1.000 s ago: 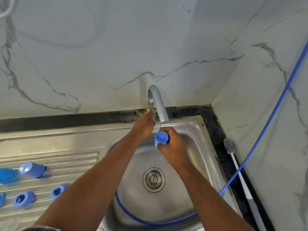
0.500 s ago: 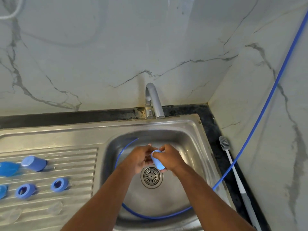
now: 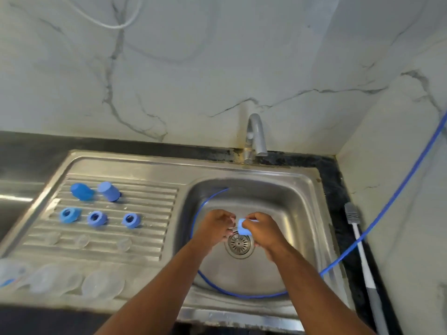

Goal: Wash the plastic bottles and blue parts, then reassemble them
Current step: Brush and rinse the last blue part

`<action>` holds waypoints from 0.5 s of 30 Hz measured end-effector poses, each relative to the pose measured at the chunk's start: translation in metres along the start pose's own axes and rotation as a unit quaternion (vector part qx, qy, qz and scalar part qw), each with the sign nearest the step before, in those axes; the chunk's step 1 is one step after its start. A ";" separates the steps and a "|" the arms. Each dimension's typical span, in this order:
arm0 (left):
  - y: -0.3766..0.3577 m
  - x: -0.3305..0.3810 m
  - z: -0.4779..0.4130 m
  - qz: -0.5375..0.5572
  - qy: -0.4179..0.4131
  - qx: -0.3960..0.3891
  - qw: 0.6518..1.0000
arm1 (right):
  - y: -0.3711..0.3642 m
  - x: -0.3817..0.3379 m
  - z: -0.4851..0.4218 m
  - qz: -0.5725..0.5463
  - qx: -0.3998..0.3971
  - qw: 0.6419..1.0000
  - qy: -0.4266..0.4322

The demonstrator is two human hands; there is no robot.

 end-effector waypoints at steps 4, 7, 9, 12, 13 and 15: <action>0.039 0.007 0.010 -0.151 -0.077 0.040 0.985 | -0.012 -0.007 0.004 -0.017 0.040 0.998 0.049; 0.070 0.009 0.022 -0.192 -0.092 0.052 0.976 | -0.037 -0.023 0.023 -0.040 0.015 0.996 0.077; 0.092 0.021 0.027 -0.224 -0.103 0.060 0.967 | -0.057 -0.038 0.029 -0.041 -0.008 0.994 0.101; 0.135 0.034 0.027 -0.265 -0.106 0.069 0.956 | -0.096 -0.072 0.036 0.027 -0.030 0.988 0.152; 0.153 0.038 0.027 -0.273 -0.107 0.075 0.953 | -0.113 -0.085 0.039 0.050 -0.043 0.984 0.168; 0.189 0.046 0.025 -0.275 -0.111 0.077 0.952 | -0.145 -0.114 0.045 0.109 -0.036 0.971 0.207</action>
Point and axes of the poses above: each hand's wrist, its own z-axis away from the middle knuckle, its own y-axis out of the back of the hand, x = y × z, the point moved 8 cm from there along -z, towards the middle knuckle, and after that the axes turned 15 degrees about -y, right-handed, at the moved point
